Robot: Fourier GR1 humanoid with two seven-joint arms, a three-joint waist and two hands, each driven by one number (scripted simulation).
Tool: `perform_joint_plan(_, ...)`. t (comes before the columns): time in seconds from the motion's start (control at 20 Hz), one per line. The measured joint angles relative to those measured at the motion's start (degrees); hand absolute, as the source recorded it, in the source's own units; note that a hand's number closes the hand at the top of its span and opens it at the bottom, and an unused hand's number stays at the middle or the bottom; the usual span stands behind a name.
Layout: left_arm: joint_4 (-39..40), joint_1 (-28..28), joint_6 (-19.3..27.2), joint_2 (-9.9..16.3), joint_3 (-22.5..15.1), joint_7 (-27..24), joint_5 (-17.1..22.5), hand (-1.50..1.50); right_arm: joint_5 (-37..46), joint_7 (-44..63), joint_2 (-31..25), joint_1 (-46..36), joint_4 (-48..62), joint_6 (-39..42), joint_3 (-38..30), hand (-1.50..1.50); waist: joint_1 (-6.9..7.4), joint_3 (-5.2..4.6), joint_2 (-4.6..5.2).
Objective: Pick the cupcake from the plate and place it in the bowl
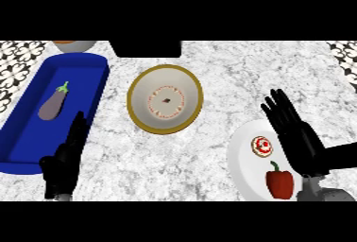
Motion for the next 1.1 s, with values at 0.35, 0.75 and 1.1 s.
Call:
perform_joint_plan(0.35,-2.62,-6.16,-8.96,1.44,-3.49,-0.65,0.86,0.00,10.04,-4.87,-7.64,-2.50,0.88,-0.48,-2.51,1.50,-3.02,-1.63,0.62)
perform_joint_plan(0.75,-0.43,-11.95,-19.20,0.23,-4.89,-1.12,4.29,0.00,24.81,-14.39,-9.14,-5.15,13.52,-5.17,-0.83,-1.50,-1.84,-1.50,1.03)
perform_joint_plan(1.1,0.33,-13.48,-20.53,-1.28,-5.70,-0.70,3.85,0.00,38.45,-4.54,-16.71,-11.95,13.83,-2.72,6.01,-1.50,-1.27,-1.61,0.87)
